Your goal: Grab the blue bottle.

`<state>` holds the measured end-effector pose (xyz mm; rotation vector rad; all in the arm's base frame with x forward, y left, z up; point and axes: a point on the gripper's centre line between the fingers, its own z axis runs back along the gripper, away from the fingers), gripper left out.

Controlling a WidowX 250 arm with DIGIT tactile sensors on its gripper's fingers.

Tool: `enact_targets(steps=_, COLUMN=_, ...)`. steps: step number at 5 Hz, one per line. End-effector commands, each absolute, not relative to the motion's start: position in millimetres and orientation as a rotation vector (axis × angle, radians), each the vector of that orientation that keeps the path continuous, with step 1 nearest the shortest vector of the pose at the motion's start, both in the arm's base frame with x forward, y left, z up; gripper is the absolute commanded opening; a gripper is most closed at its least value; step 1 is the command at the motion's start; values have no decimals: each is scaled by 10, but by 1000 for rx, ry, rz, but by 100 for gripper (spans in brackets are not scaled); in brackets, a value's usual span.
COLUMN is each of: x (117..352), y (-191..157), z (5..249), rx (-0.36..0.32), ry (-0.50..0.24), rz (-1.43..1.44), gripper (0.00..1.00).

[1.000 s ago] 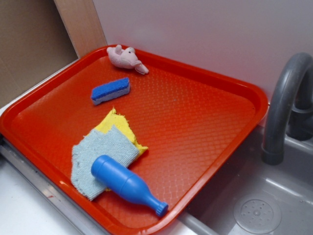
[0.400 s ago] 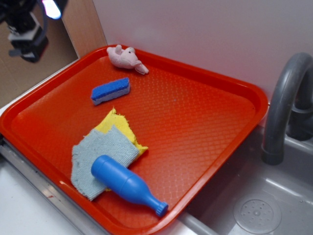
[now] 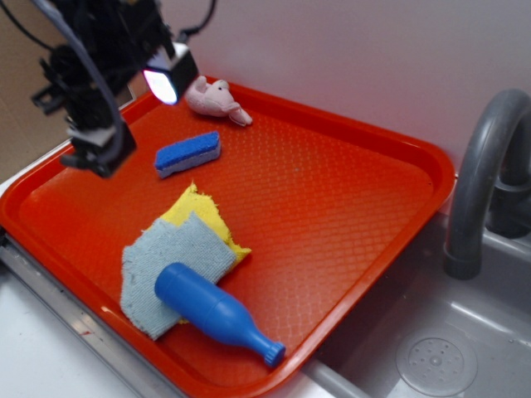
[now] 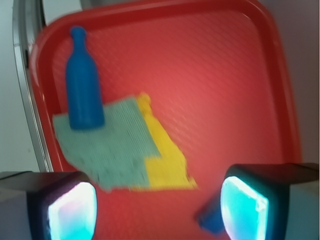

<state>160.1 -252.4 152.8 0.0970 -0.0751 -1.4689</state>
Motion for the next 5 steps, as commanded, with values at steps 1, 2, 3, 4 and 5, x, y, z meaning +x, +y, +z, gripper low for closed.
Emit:
enact_targets(steps=1, x=1222, y=-2847, z=1311, rx=23, ry=-45, rz=-1579, gripper=100)
enact_targets(steps=2, x=1074, y=-2916, z=1098, rx=7, ry=7, rz=-1636, gripper=100)
enact_targets(steps=3, x=968, y=-2981, z=908, rx=1, ry=72, rz=-1668, gripper=100)
enact_targets(steps=4, x=894, y=-3040, z=676, rx=14, ry=153, rz=-1671, gripper=100)
enact_targets(steps=5, x=835, y=-3067, z=545, rx=-8, ry=189, rz=-1669, gripper=100)
